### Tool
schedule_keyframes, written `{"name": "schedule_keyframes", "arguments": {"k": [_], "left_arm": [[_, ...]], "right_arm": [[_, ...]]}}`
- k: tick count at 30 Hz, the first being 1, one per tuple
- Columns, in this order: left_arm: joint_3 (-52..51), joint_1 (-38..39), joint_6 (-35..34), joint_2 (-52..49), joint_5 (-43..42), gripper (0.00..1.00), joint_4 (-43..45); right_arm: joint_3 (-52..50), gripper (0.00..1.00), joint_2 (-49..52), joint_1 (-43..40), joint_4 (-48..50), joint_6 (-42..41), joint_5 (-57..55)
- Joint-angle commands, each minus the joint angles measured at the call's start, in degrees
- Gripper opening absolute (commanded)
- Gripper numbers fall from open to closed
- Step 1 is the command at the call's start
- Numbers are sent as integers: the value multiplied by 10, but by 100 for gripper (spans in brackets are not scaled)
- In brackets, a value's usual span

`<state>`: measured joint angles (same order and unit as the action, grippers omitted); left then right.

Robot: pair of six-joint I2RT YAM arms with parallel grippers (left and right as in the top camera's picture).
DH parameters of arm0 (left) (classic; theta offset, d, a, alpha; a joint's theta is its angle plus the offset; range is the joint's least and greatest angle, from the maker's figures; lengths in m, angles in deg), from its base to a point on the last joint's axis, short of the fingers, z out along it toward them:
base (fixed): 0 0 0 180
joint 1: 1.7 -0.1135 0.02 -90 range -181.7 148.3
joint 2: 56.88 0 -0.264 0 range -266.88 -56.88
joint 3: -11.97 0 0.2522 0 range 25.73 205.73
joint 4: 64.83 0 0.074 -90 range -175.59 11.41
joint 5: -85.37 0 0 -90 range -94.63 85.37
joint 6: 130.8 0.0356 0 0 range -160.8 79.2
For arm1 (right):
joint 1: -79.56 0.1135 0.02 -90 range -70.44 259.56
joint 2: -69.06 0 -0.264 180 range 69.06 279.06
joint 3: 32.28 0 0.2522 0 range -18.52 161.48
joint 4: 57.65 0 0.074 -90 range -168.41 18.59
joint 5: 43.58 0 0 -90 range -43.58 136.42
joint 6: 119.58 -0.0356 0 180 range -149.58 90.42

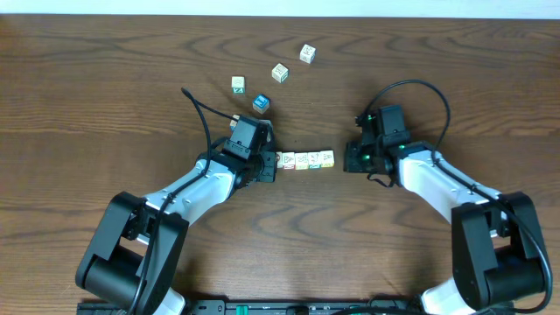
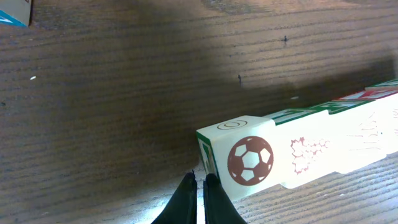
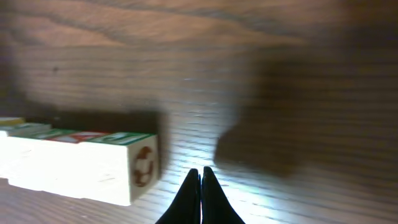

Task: Lift 5 blocks
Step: 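Swing the right gripper left to the row's right end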

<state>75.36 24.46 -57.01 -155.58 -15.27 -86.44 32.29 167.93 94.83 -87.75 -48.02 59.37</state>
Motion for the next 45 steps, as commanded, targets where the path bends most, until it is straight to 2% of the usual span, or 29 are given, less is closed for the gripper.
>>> {"name": "schedule_keyframes", "arguments": {"k": [1,24,45], "left_arm": [[11,1,10,-3,-5,7,-2],[11,1,10,-3,-5,8,-2],[11,1,12,-3,-3,7,-10]], "right_arm": [[-3,1,7,19,10,-13,10],[-3,1,7,63,20,-27,12],[-3,1,7,60,11,-19,-60]]}}
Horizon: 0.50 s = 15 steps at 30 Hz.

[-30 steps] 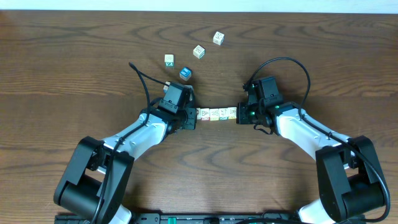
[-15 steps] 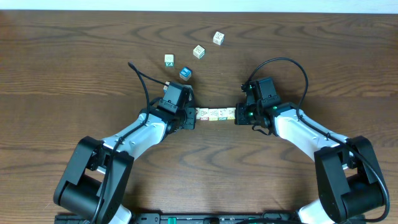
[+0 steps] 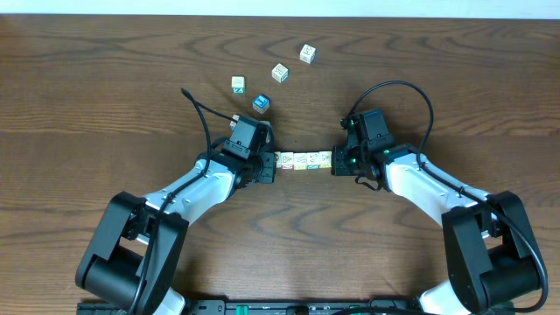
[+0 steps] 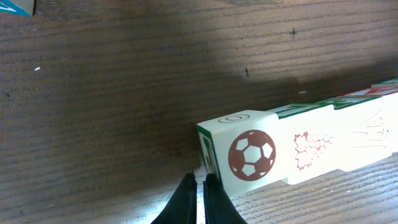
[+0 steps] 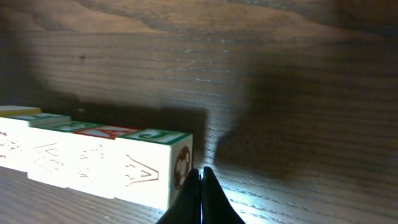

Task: Lift 5 blocks
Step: 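Swing the right gripper left to the row's right end, then press both grippers inward against the row's two ends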

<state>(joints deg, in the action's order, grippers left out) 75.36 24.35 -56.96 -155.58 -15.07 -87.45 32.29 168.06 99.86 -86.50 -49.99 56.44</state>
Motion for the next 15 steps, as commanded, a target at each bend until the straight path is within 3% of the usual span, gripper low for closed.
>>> {"name": "schedule_keyframes", "arguments": {"k": [1,13,15], "left_arm": [[11,2,12,-3,-5,7,0],[11,0,22,-3,28,7,4],[11,0,22,-3,28,13,4]], "right_arm": [[-3,1,6,10,-3,4,-34],[-3,1,6,10,-9,8,-51],[-3,1,6,10,-9,8,-50]]}}
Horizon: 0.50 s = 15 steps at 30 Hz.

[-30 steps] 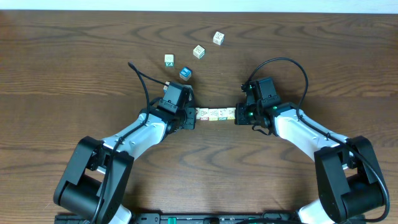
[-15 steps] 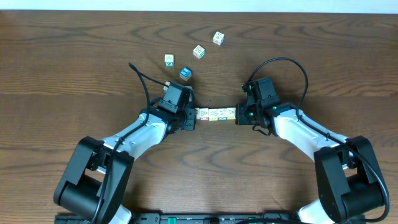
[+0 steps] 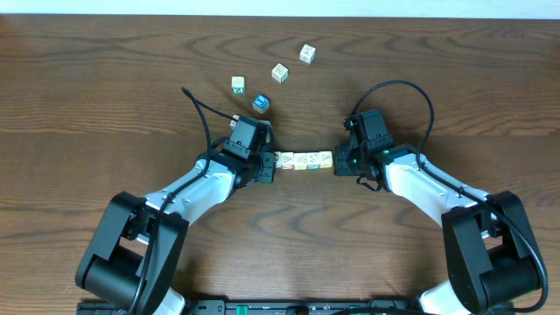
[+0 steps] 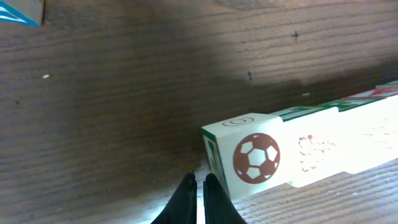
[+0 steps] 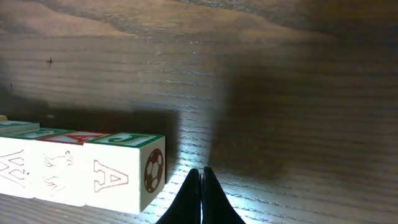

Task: Lift 5 blocks
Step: 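Press both grippers inward against the row's two ends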

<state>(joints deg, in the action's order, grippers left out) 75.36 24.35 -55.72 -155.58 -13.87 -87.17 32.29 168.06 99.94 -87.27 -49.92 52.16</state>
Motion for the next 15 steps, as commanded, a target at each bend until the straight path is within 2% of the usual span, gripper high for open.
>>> {"name": "schedule_keyframes", "arguments": {"k": [1,11,12,13,14,15], "left_arm": [[11,0,10,-3,16,22,1],[11,0,10,-3,33,24,1],[11,0,10,-3,33,22,1],[11,0,10,-3,33,12,1],[11,0,10,-3,33,7,1],[11,0,10,-3,33,8,1]], "right_arm": [[-3,1,6,9,-1,8,-8],[-3,1,6,9,0,7,-2],[-3,1,6,9,0,7,3],[-3,1,6,9,1,7,9],[-3,1,6,10,2,7,17],[-3,1,6,10,3,7,23]]}}
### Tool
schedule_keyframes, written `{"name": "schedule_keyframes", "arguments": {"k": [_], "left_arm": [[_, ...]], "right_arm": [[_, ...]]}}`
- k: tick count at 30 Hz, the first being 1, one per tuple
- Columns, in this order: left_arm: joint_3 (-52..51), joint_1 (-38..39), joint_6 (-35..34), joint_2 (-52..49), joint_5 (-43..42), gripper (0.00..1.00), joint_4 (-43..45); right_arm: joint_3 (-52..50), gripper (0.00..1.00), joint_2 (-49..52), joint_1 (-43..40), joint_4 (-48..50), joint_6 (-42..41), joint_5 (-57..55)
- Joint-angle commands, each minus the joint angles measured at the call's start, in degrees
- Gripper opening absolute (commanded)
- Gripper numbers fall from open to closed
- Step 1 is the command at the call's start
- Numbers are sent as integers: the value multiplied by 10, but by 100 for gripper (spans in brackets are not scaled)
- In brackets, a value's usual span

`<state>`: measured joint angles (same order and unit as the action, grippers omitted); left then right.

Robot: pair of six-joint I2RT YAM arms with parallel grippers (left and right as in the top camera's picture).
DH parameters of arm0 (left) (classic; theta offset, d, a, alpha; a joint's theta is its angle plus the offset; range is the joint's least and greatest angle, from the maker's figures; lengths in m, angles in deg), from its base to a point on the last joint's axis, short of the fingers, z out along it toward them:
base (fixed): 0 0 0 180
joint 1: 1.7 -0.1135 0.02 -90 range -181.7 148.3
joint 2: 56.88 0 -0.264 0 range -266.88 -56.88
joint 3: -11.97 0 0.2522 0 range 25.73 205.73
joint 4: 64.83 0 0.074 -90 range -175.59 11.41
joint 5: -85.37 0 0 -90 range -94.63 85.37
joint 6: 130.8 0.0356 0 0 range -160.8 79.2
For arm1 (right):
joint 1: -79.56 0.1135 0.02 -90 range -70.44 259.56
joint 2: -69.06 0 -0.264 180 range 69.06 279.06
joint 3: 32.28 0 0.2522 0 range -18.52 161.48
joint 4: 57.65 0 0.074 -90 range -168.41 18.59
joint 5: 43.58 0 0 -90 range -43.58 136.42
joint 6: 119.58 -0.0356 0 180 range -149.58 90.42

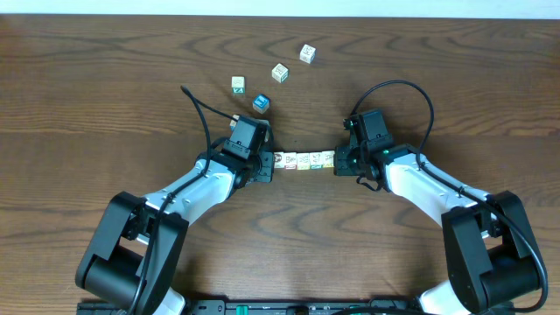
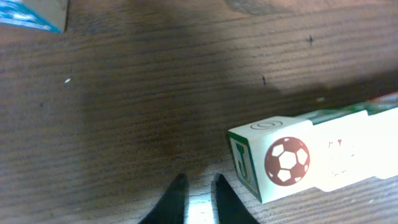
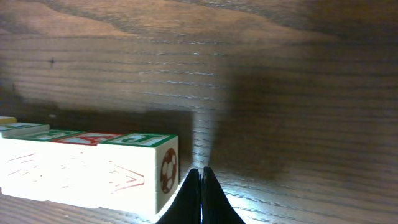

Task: Lift 5 blocks
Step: 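Press both grippers inward against the row's two ends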

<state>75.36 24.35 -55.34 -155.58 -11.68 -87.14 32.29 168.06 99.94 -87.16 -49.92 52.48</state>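
A row of several white picture blocks lies end to end on the wooden table between my two arms. My left gripper is at the row's left end. In the left wrist view its fingers stand a little apart with bare table between them, just left of the football-printed end block. My right gripper is shut, its tips right beside the football face on the row's right end.
Several loose blocks lie behind the left arm: a pale one, a blue one, another and a far one. The blue block's corner shows in the left wrist view.
My left gripper's fingers have parted a little, and the football end block now lies farther right of them. The row's right end sits closer to my shut right fingertips.
My left gripper was shut at the row's left end while the right gripper stood apart from the right end. The right gripper then came up to that end and stayed beside it. Now the left fingers are slightly apart; the row still lies on the table.
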Motion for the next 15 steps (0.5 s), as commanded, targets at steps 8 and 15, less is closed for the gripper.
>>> {"name": "schedule_keyframes", "arguments": {"k": [8,15], "left_arm": [[11,0,6,-3,11,7,1],[11,0,6,-3,10,7,1]], "right_arm": [[-3,1,6,11,18,7,54],[-3,1,6,11,29,7,56]]}}
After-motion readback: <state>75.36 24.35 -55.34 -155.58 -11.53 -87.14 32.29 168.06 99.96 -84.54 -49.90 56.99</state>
